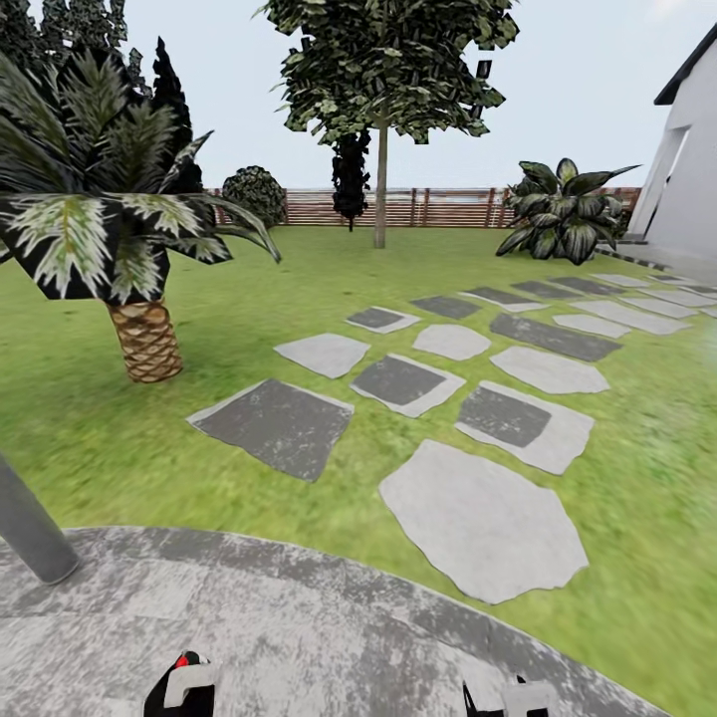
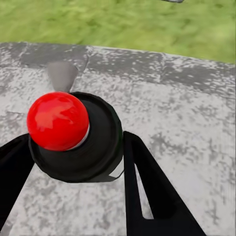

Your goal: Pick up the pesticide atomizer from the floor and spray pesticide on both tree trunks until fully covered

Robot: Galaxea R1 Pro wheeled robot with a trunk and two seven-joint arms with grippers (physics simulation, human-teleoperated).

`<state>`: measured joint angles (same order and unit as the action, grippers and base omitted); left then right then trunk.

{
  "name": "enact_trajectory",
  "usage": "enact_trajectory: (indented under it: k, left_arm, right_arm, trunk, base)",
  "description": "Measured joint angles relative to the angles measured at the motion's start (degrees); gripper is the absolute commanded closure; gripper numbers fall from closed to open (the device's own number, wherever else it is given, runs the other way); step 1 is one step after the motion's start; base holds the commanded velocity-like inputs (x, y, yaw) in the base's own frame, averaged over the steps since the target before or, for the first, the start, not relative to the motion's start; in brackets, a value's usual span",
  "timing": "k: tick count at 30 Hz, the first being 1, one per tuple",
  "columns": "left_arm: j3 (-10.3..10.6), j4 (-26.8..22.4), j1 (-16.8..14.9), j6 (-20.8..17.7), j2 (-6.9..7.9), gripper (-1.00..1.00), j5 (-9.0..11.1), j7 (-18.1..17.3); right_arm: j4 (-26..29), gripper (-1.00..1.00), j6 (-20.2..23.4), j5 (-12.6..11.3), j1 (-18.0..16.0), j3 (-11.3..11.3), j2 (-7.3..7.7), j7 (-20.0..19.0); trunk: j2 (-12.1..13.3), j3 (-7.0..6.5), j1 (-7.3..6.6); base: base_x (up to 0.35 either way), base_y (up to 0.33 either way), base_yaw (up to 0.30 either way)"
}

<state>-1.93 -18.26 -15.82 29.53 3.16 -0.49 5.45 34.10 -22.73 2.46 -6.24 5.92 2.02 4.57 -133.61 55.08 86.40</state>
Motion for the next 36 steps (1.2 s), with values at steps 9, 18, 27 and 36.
enact_trajectory:
  k: [9,18,27,36]
  left_arm:
    - [0.0,0.0,0.0,0.0,0.0,1.0,-0.1,0.0]
    - [0.0,0.0,0.0,0.1,0.0,1.0,0.0,0.0]
    - [-0.1,0.0,0.0,0.0,0.0,1.0,0.0,0.0]
    - [-0.1,0.0,0.0,0.1,0.02,1.0,0.0,0.0]
  right_arm:
    - [-0.1,-1.0,0.0,0.1,0.0,0.1,0.0,0.0]
    - [0.0,-1.0,0.0,0.0,0.0,0.0,0.0,0.0]
    - [0.0,-1.0,0.0,0.0,0.0,0.0,0.0,0.0]
    - [0.2,-1.0,0.0,-0.1,0.0,0.1,0.0,0.0]
  trunk:
    - [0.0,0.0,0.0]
    - [0.0,0.0,0.0]
    - [0.0,0.0,0.0]
    - [0.0,0.0,0.0]
  base:
    - [0.339,-0.067,0.0]
    - [0.339,-0.072,0.0]
    - [0.339,-0.072,0.0]
    - [0.339,-0.072,0.0]
